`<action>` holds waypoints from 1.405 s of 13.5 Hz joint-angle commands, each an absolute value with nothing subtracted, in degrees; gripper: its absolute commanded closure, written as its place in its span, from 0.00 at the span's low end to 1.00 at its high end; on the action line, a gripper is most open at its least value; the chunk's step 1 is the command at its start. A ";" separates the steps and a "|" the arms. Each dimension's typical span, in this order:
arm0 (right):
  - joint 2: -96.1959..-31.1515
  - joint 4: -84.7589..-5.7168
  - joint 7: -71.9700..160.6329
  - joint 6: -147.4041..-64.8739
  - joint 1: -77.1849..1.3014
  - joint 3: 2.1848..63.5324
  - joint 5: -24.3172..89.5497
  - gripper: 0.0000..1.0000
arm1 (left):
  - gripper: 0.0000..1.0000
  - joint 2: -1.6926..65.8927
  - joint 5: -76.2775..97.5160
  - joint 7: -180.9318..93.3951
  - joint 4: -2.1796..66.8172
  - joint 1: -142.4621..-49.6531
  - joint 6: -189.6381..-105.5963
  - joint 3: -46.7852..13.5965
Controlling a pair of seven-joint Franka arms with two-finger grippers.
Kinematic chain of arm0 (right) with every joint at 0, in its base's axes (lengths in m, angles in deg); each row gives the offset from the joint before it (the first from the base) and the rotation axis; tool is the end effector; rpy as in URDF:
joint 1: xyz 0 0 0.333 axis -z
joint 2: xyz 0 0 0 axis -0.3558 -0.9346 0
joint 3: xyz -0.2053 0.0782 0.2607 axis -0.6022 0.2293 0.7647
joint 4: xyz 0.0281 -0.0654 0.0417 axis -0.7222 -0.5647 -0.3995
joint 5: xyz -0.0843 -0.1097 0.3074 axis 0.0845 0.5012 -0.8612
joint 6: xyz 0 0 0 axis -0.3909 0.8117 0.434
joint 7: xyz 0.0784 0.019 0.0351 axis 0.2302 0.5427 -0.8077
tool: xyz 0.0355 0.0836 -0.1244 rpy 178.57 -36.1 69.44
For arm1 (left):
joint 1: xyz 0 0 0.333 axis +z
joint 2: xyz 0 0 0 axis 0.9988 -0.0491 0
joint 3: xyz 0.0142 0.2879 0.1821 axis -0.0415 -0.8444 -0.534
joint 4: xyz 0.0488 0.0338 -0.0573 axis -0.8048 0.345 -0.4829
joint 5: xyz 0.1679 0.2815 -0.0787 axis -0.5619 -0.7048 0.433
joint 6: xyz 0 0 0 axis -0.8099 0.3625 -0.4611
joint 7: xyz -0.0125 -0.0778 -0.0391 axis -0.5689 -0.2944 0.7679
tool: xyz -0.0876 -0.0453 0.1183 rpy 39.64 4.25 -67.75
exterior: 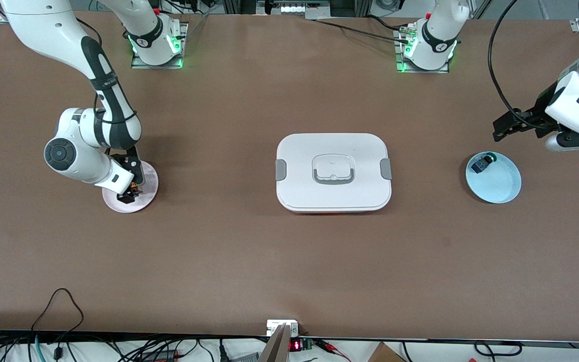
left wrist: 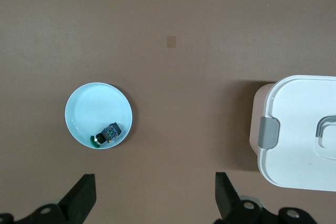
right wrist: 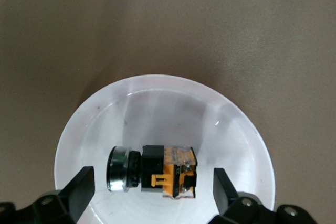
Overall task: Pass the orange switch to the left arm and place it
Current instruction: 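Close the right gripper on the orange switch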
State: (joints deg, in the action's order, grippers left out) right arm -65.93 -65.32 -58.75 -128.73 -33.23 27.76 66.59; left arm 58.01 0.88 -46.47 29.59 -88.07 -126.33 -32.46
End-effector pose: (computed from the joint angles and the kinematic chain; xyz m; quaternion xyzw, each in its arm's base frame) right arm 0.5489 0.0210 0.2257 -0.5837 -0.8098 0.0517 0.0288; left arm 0.4996 -0.0267 0.5639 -0.9987 -0.0507 0.0072 0.0074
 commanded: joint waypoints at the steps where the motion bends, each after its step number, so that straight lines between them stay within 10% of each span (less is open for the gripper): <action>1: -65.35 -67.06 -60.32 -131.23 -32.80 28.11 65.51 0.00 | 0.00 58.16 1.01 -46.72 28.58 -88.33 -125.11 -32.55; 19: -67.02 -68.65 -60.41 -135.45 -31.92 28.90 65.51 0.07 | 0.00 58.16 1.01 -46.63 28.58 -88.33 -125.11 -32.55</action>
State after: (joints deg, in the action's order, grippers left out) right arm -66.91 -67.88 -58.75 -133.89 -32.92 28.18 66.41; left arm 58.01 0.88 -46.47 29.59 -88.07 -126.33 -32.45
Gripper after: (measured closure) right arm 0.022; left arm 0.000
